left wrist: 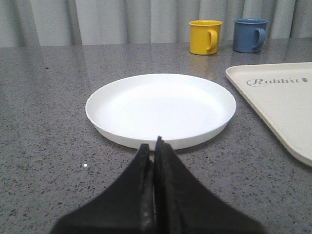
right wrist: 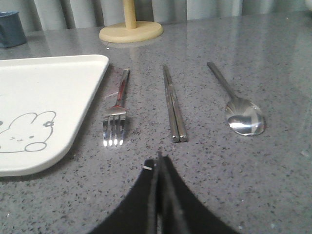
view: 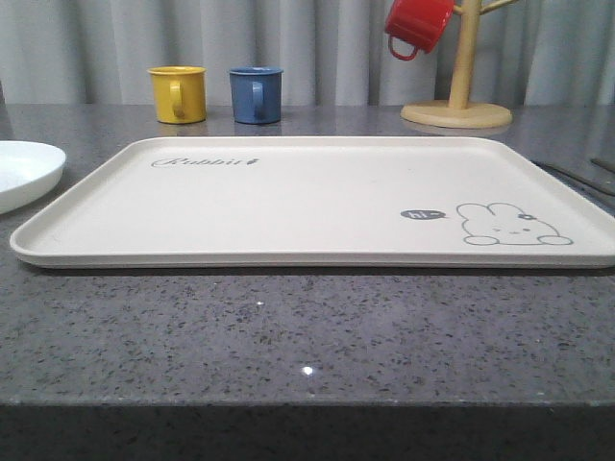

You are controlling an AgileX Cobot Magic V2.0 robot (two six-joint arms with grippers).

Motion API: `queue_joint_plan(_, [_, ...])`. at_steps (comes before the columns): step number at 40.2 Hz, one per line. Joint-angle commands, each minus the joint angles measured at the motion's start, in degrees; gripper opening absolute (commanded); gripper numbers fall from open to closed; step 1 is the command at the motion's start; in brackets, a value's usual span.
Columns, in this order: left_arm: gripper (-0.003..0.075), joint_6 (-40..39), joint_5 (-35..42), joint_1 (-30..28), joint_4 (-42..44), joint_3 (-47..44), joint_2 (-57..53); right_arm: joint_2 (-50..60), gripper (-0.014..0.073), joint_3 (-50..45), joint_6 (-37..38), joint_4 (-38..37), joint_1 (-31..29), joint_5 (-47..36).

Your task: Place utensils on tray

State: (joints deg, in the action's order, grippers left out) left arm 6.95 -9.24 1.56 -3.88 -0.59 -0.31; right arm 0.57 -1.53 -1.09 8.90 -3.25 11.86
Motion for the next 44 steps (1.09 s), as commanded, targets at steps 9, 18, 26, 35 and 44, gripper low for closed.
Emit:
queue_joint_plan(9, [-0.0018,-0.43,10.98,-0.17,-0.45,0.19,-1.43,0.99,-0.0069,0.07,-0.35,0.46,-0.25,-6.63])
queue_joint_plan(18, [-0.0019,-0.43,25.11,-0.17,1.10,6.32,-0.97,0.99,-0.0069,7.20,-0.35,0.58,-0.25,-8.24])
queue_joint_plan(26, [-0.0019,-0.43,5.84,-0.17,7.63,21.99,6.93,-3.32,-0.0069,22.08,-0.35,0.53,-0.25,3.26])
queue_joint_plan(35, [-0.0018,-0.43,-2.17,-0.17,7.63,29.17,18.48,-15.98,-0.0058,32.38,-0.35,0.53,-0.25,11.47])
queue_joint_plan(44, [-0.0008,-0.43,-1.41,-0.17,7.63,29.28,19.01,-17.71,-0.0035,33.07,-0.35,0.47,-0.25,8.90])
